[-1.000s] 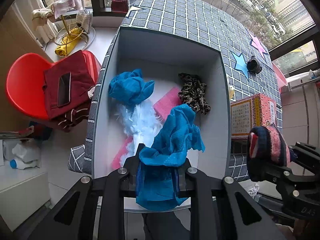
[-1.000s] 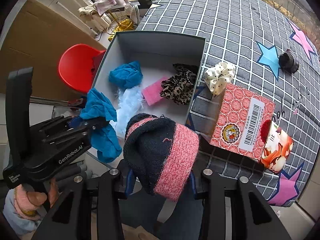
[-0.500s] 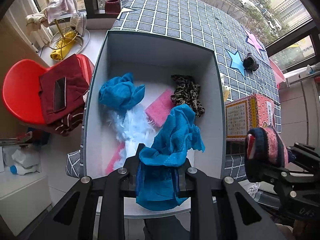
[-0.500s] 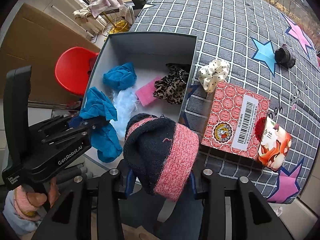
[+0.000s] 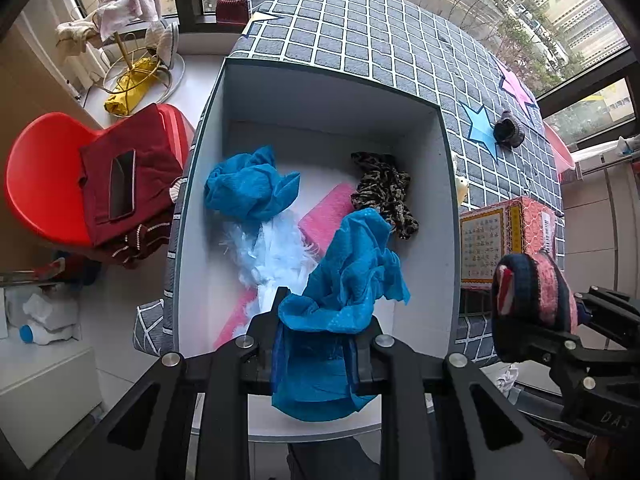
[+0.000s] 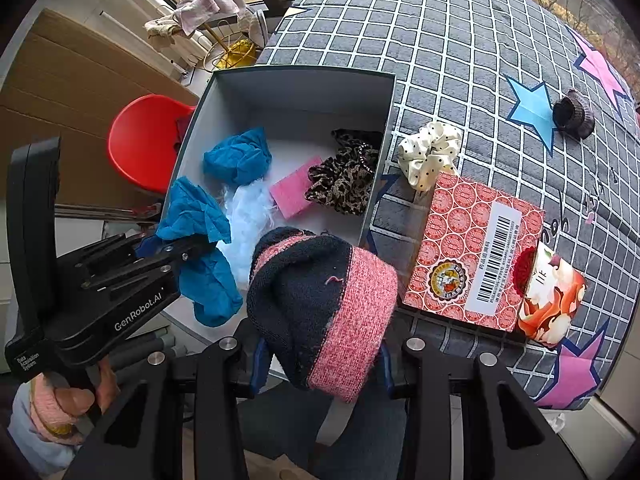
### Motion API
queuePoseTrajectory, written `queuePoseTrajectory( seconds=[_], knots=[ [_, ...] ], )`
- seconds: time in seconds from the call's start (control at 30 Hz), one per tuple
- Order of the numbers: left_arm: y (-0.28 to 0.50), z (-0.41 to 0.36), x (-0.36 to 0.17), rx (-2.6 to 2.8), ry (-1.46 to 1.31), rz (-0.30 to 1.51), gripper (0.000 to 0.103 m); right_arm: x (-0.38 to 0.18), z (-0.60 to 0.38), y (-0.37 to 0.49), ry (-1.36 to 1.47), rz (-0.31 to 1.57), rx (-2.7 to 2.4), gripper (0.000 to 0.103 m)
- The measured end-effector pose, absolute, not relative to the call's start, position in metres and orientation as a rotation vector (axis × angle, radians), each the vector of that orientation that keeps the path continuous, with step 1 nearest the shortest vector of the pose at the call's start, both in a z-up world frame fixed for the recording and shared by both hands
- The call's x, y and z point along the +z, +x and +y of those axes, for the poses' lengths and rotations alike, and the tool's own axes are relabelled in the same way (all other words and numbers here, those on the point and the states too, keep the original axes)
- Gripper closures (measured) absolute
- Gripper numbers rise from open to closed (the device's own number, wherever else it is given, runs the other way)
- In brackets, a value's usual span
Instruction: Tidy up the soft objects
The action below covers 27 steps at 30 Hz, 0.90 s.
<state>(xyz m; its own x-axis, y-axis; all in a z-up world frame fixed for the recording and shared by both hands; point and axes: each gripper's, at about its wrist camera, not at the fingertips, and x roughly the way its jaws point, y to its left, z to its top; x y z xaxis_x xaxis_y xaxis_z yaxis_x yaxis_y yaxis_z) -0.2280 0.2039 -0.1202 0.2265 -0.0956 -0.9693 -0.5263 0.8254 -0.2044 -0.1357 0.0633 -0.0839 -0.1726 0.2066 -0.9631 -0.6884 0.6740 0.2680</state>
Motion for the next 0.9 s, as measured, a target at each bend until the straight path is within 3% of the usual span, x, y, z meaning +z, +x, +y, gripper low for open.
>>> queuePoseTrajectory(
  seconds=[0.9],
  knots=[
    [-0.207,0.217,-0.121,0.381,-0.501,1.342,0.078,-0.095,0.097,-0.124,-0.393,1.559,0.882,0.06]
  ],
)
